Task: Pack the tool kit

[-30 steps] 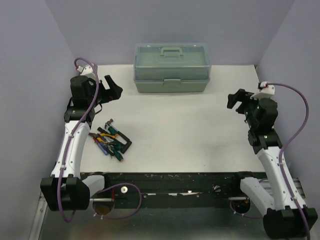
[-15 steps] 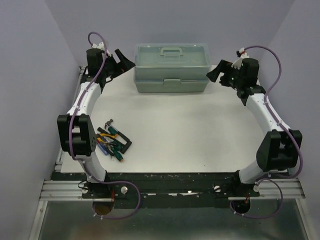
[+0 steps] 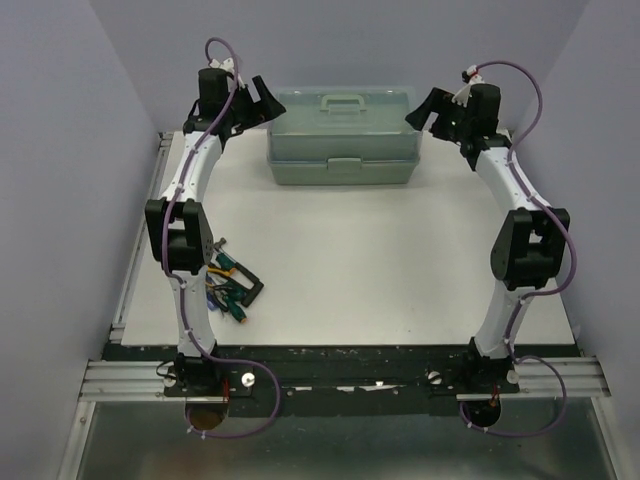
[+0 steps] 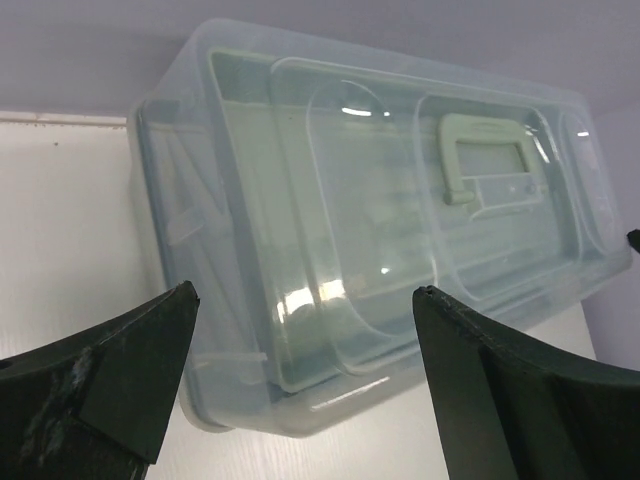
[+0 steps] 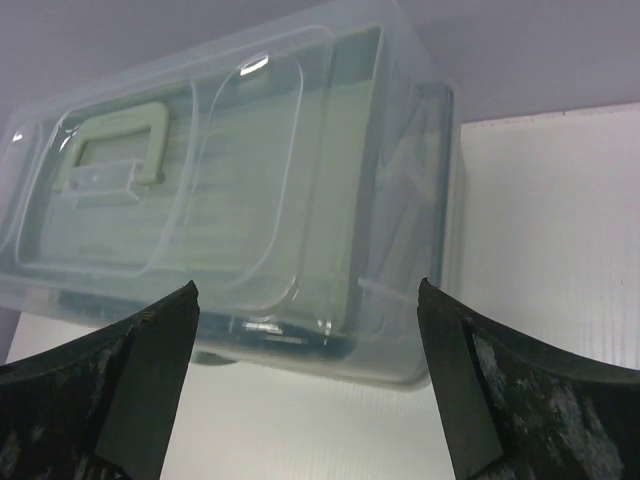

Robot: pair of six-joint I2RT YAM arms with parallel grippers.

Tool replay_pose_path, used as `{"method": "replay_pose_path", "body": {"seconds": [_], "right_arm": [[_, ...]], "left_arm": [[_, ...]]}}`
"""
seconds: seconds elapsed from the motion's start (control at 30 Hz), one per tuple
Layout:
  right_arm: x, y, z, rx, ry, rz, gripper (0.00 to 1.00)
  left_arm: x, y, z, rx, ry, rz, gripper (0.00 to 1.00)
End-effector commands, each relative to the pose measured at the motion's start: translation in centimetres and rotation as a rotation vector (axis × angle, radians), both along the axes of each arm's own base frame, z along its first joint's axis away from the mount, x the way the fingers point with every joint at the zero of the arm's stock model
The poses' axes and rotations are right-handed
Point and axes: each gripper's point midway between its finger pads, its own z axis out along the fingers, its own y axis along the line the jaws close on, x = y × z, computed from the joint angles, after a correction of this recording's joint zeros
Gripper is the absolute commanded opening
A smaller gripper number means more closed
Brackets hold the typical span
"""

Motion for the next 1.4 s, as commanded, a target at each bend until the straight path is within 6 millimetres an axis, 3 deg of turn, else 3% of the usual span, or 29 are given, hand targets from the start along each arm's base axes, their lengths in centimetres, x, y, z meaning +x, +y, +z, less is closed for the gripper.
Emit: {"method": "replay_pose_path", "body": {"seconds": [0.0,0.23,0.3,0.4,0.53,0.67,0.93,1.13,1.37], "right_arm": [[2.8,0.4,-0.4,-0.01,0.008,0.017,0.97],[4.4,1.4,-2.9,-0.001,0.06,0.07,0.97],[4.3,1.6,-3.6,-0.021,0.075,0.073,0.97],[3.6,2.7,-4.3,-0.053,0.079,0.109,0.97],[1.9,4.3,-5.3,-0.051,0.115,0.16,0.96],[-0.5,5.1,-6.1,-0.037,0.156,0.179,0.89],[-5.9,5.7,-7.1,0.001,0.181,0.237,0.81],[-9.9,5.5,-6.5,-0.012,0.192,0.271,0.81],[-14.1,5.5,-4.3,-0.005,0.187,0.309,0.8]], "left_arm": [[0.6,-0.5,-2.9,0.089,0.061,0.012,0.99],[1.0,-0.9,-5.2,0.164,0.091,0.013,0.99],[0.8,-2.1,-5.3,0.141,0.079,-0.052,0.97],[0.2,-3.8,-5.2,0.103,0.064,-0.123,0.79],[-1.4,-5.4,-5.0,0.096,0.062,-0.162,0.67],[-4.3,-7.5,-5.2,0.073,0.058,-0.194,0.59],[-11.8,-12.8,-4.9,0.031,0.015,-0.286,0.59],[-18.2,-15.8,-4.4,0.008,0.006,-0.329,0.59],[-24.5,-18.3,-2.2,-0.029,-0.019,-0.378,0.59]]}}
